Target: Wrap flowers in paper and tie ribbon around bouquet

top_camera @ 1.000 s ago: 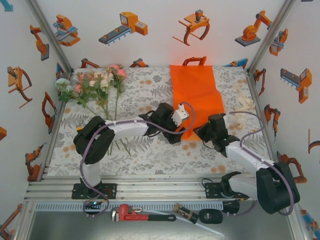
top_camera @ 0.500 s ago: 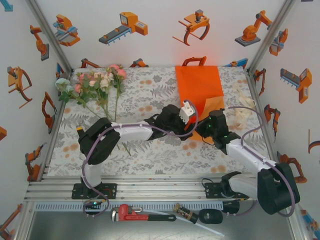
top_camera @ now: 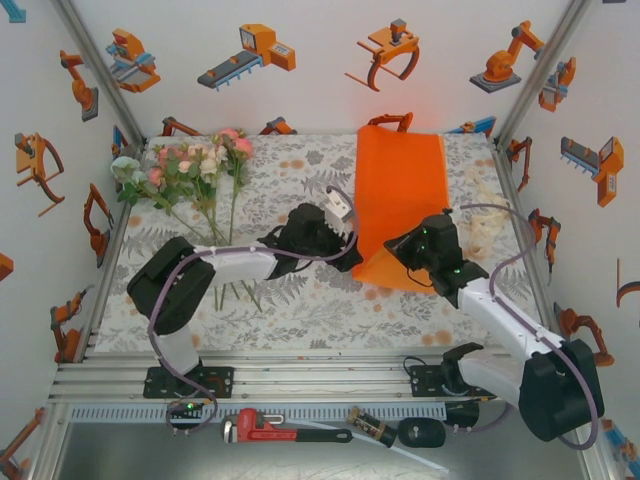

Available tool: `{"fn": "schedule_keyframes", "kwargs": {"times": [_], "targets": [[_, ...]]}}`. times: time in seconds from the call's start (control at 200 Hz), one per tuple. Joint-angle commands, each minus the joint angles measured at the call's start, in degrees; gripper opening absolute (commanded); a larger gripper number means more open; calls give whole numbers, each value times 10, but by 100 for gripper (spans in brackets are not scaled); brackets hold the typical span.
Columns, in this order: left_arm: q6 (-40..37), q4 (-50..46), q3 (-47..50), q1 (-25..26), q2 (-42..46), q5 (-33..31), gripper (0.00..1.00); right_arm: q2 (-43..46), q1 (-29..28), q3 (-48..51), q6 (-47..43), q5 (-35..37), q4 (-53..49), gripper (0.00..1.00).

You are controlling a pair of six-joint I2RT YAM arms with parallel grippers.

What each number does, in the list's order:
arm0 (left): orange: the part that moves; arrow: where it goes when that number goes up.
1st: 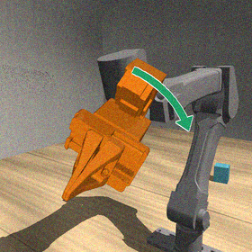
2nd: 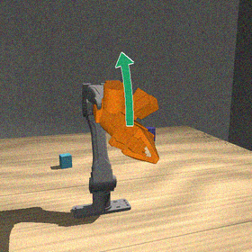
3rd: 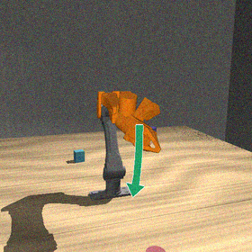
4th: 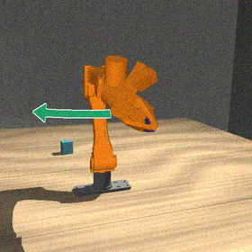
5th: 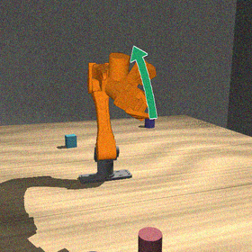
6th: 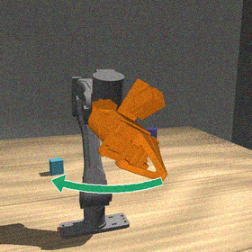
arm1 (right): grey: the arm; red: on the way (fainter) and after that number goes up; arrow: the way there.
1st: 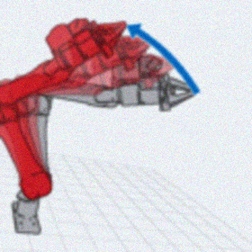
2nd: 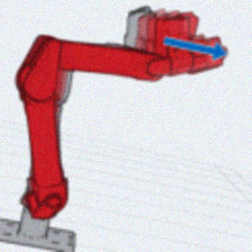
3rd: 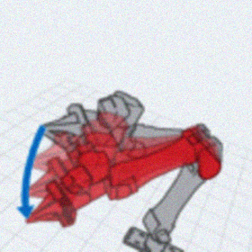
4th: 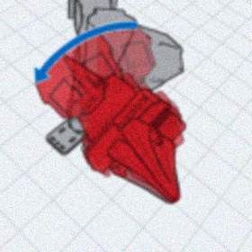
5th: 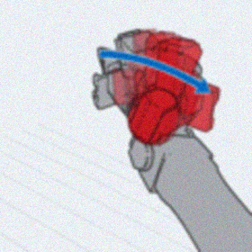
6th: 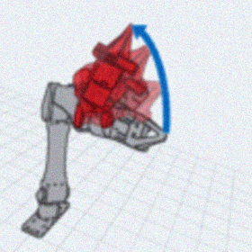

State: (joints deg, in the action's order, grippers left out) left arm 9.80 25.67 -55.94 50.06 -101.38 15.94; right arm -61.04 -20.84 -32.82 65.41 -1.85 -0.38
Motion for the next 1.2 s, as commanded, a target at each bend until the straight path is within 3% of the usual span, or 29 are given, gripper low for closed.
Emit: {"fn": "schedule_keyframes", "kwargs": {"times": [0.0, 0.205, 0.3, 0.4, 0.476, 0.521, 0.536, 0.606, 0.671, 0.696, 0.771, 0.811, 0.926, 1.011, 1.061, 1.196], "targets": [[21, 53, 3, 13, 33, 24, 67, 5, -4, -21, -21, 13, -18, 0], [25, 61, -56, 42, -29, 79, 65, -3, -4, -34, -23, 8, -22, 0], [15, 46, -80, 56, -58, 34, 63, -5, -4, -37, -22, 5, -23, 0], [26, 50, -90, 52, -84, -20, 54, -7, -5, -39, -21, -4, -21, 0], [48, 62, -93, 45, -94, -25, 36, -9, -5, -37, -23, -12, -19, 0], [63, 70, -94, 43, -96, -19, 7, -6, -4, -39, -33, -14, -19, 0], [66, 70, -94, 42, -95, -16, 0, -5, -4, -40, -40, -15, -19, 7], [101, 74, -89, 35, -91, -11, 0, 7, 16, -54, -97, -17, -46, 44], [138, 78, -70, 26, -77, -38, 0, 29, 63, -81, -148, -17, -115, 65], [151, 81, -60, 24, -71, -52, 0, 37, 94, -85, -152, -32, -135, 68], [190, 100, -24, 15, -49, -91, 0, 60, 200, -57, -133, -115, -115, 63], [208, 112, -6, 12, -38, -111, 0, 68, 229, -31, -122, -140, -80, 56], [237, 132, 26, 12, -15, -155, 0, 36, 237, -6, -116, -128, -66, 21], [251, 161, 48, 12, -6, -170, 0, -29, 237, 9, -102, -158, -18, 6], [260, 180, 58, 12, -5, -173, 0, -74, 233, 14, -91, -181, 18, 0], [278, 204, 83, 11, 7, -195, 0, -176, 208, 9, -97, -187, 58, 0]]}}
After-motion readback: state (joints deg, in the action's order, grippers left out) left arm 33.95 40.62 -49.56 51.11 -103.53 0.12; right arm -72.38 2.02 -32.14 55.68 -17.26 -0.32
